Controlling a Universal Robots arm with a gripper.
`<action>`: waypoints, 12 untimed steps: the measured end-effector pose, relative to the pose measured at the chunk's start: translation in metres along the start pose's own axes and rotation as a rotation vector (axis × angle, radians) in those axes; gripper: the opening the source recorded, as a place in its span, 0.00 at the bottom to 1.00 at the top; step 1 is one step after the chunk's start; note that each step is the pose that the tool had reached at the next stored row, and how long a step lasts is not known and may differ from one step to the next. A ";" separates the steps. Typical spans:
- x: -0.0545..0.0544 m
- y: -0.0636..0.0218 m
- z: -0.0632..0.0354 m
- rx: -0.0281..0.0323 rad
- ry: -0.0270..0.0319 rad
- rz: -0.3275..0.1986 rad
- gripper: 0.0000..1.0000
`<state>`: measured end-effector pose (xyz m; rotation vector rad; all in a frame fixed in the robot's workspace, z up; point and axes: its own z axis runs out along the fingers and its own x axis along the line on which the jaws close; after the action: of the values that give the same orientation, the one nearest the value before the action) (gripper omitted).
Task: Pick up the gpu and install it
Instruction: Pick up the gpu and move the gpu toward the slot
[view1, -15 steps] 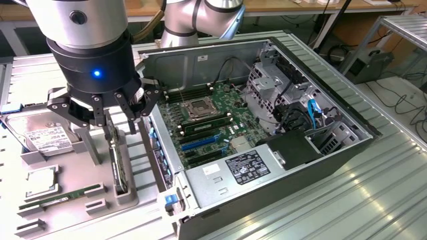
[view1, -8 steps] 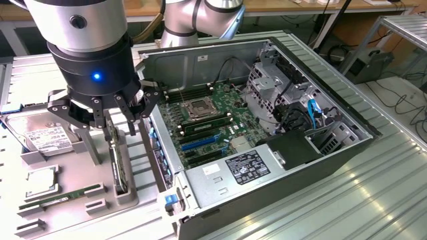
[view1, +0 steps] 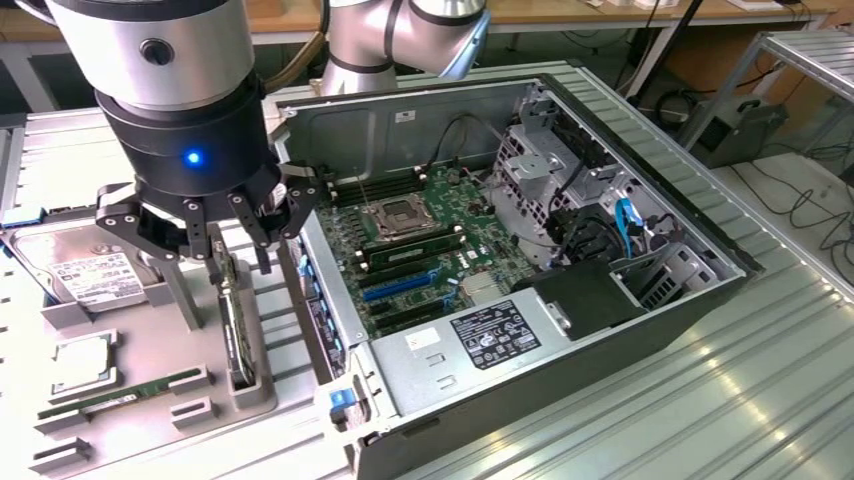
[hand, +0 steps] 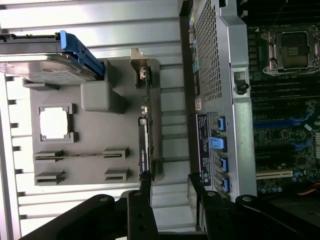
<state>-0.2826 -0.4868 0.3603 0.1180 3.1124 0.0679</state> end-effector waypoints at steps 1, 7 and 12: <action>0.000 0.0000 0.0003 0.0001 0.0000 0.000 0.42; 0.001 -0.0002 0.0026 0.0000 0.0000 0.000 0.42; 0.001 -0.0003 0.0043 0.0000 0.0000 0.000 0.42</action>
<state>-0.2834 -0.4868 0.3560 0.1179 3.1124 0.0679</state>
